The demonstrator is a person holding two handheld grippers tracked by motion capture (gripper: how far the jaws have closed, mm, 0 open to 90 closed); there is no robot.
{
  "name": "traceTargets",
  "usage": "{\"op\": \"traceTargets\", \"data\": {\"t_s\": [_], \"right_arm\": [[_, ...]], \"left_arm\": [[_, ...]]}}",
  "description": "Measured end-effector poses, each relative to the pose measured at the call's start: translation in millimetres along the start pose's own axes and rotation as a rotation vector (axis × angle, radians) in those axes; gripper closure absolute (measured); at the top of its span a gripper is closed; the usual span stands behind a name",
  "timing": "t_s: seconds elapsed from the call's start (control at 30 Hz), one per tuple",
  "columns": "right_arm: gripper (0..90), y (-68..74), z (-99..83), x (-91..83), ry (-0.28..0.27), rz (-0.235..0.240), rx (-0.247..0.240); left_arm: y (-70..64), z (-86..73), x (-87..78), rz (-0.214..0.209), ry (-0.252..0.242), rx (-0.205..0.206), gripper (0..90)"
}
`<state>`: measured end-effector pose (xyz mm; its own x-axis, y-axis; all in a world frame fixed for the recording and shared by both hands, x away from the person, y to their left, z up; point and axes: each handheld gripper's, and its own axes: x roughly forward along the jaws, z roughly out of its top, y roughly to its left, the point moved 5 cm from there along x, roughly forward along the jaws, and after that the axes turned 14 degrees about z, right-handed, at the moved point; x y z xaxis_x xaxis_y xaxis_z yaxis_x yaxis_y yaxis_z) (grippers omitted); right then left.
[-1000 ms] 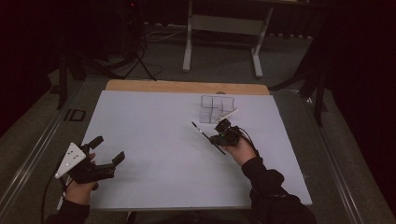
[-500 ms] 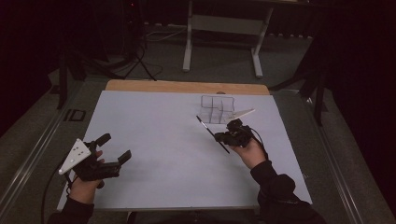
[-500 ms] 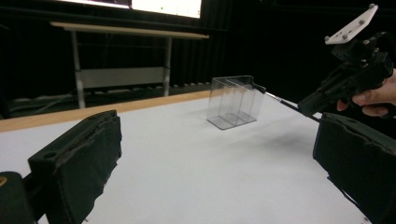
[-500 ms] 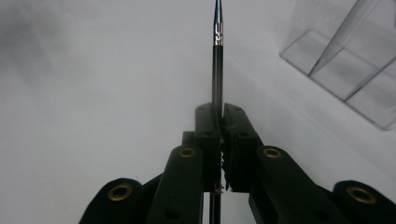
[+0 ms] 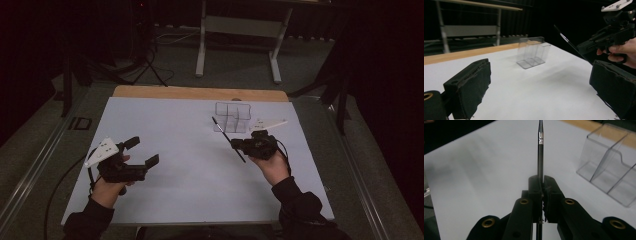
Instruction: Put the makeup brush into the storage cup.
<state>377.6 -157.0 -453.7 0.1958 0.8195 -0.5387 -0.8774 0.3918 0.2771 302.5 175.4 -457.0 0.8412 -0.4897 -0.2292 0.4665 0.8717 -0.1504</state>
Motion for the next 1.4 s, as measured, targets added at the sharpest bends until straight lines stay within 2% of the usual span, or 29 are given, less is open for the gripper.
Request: {"op": "traceTargets", "data": {"t_s": [0.07, 0.13, 0.23, 0.3, 0.47, 0.63, 0.73, 0.9, 1.0, 1.37, 1.4], "right_arm": [[85.7, 4.3, 1.4, -2.2, -0.014, 0.006, -0.009], [85.8, 8.2, 2.1, -3.9, -0.021, 0.01, -0.017], [85.7, 12.3, 3.1, -7.4, -0.045, 0.007, -0.033], [85.7, 15.4, 4.1, -10.4, -0.069, 0.01, -0.046], [85.7, 23.4, 5.7, -13.6, -0.101, 0.011, -0.084], [85.7, 28.9, 8.2, -13.6, -0.13, 0.017, -0.1], [85.8, 32.6, 9.4, -13.2, -0.147, 0.022, -0.113], [85.8, 39.1, 9.5, -10.9, -0.165, 0.048, -0.132], [85.7, 41.0, 9.0, -9.4, -0.172, 0.055, -0.141], [85.8, 49.0, 7.2, -0.4, -0.175, 0.084, -0.146], [85.8, 49.5, 7.3, 0.0, -0.175, 0.091, -0.147]], "left_arm": [[-4.0, 3.5, 5.7, 0.002, -0.009, 0.008, 3.3], [-8.9, 7.0, 11.2, -0.027, -0.006, -0.001, 3.2], [-16.6, 11.6, 19.6, -0.054, 0.005, 0.006, 2.5], [-22.8, 14.1, 26.7, -0.084, 0.017, 0.008, 2.4], [-34.5, 17.8, 41.2, -0.185, 0.028, -0.036, 1.5], [-45.2, 18.1, 54.6, -0.246, 0.035, -0.047, 1.5], [-50.7, 15.9, 62.7, -0.284, 0.057, -0.069, 1.6], [-58.2, 12.3, 73.0, -0.344, 0.087, -0.072, 3.1], [-61.4, 12.4, 77.3, -0.37, 0.092, -0.08, 5.5], [-74.8, 16.1, 92.9, -0.447, 0.088, -0.116, 31.0], [-75.8, 16.3, 94.8, -0.451, 0.09, -0.109, 33.9]]}}
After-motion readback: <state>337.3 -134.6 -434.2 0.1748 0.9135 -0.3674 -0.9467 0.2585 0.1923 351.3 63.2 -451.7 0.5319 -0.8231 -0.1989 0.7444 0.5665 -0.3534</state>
